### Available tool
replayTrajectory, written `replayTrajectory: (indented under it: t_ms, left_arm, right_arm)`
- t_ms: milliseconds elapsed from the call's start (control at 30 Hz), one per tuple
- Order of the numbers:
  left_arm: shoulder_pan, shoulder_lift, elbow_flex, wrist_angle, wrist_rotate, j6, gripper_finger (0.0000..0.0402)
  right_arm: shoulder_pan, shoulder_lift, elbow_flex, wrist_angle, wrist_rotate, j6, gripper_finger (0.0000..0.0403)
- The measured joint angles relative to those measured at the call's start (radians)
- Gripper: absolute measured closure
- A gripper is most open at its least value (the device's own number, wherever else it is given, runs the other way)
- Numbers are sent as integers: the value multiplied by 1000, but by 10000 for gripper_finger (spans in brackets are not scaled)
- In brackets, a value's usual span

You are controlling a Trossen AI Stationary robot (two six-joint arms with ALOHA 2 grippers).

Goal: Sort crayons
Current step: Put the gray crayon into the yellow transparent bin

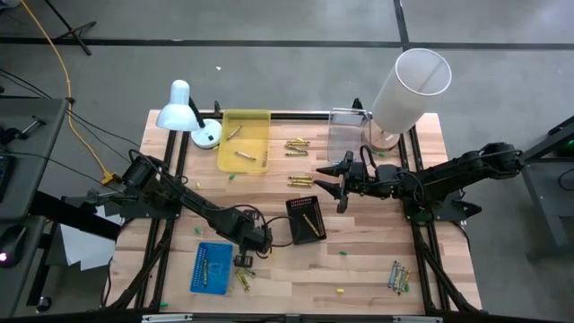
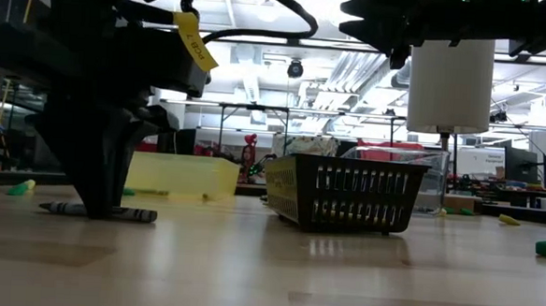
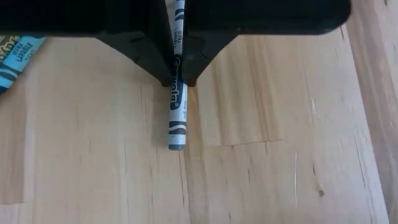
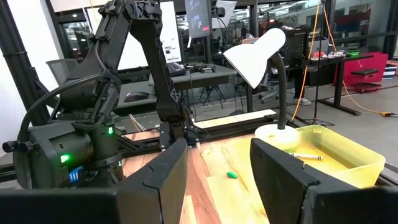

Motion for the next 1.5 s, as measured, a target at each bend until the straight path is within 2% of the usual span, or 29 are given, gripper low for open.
replayTrajectory:
  t_ms: [133, 233, 433, 533, 633, 733, 800, 967, 1067, 1267, 1500]
  left_arm:
    - [8, -29, -5, -17, -4, 38, 399]
    - [26, -98, -19, -68, -50, 57, 400]
    - [66, -317, -10, -52, -270, 138, 401]
    - [83, -422, -10, 45, -412, 221, 401]
    - [104, -500, -81, 271, -492, 339, 401]
    - [144, -555, -216, 614, -474, 444, 401]
    - [180, -562, -320, 852, -427, 477, 401]
    - [269, -548, -541, 1284, -328, 439, 401]
    - [310, -548, -604, 1372, -300, 412, 401]
    - [358, -562, -605, 1376, -230, 411, 401]
    - [396, -563, -596, 1375, -225, 430, 401]
  right_arm:
    - [0, 0, 0, 0, 0, 0, 233]
    - [0, 0, 0, 0, 0, 0, 233]
    - [0, 0, 0, -8, 0, 0, 233]
    - [0, 0, 0, -17, 0, 0, 233]
    - [0, 0, 0, -25, 0, 0, 233]
    - [0, 0, 0, -40, 0, 0, 233]
    - [0, 0, 0, -42, 0, 0, 233]
    - [0, 0, 0, -66, 0, 0, 233]
    - [0, 0, 0, -73, 0, -7, 233]
    - [0, 0, 0, -69, 1, -54, 233]
    - [-13, 0, 0, 77, 0, -139, 233]
